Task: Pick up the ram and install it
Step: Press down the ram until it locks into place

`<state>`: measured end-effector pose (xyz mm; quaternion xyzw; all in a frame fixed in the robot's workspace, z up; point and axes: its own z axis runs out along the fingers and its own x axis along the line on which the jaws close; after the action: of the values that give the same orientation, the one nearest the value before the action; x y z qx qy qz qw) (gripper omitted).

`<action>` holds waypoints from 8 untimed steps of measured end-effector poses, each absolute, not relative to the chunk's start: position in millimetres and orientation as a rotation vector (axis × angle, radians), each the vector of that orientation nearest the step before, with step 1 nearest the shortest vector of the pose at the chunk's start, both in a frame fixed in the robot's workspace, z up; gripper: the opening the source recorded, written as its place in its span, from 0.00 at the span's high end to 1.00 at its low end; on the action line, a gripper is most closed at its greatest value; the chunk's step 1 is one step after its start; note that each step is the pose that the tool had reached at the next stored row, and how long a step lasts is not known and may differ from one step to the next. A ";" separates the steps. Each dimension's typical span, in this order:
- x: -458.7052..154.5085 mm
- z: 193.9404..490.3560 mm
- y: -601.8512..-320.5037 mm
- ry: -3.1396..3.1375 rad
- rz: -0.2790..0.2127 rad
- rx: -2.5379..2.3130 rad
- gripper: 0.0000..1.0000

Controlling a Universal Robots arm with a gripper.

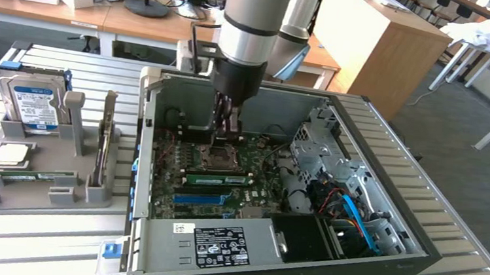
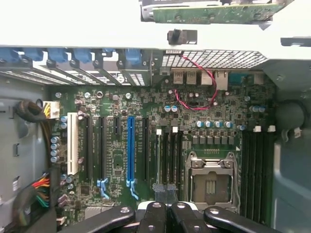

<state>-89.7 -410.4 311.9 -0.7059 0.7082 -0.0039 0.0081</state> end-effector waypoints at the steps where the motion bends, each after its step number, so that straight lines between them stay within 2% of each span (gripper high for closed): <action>1: -89.7 313.3 -410.4 2.213 -0.012 -2.206 0.90; 8: -89.7 319.0 -410.4 2.213 -0.012 -2.206 0.90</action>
<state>-89.7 -410.4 319.0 -0.7059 0.7082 -0.0038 0.0083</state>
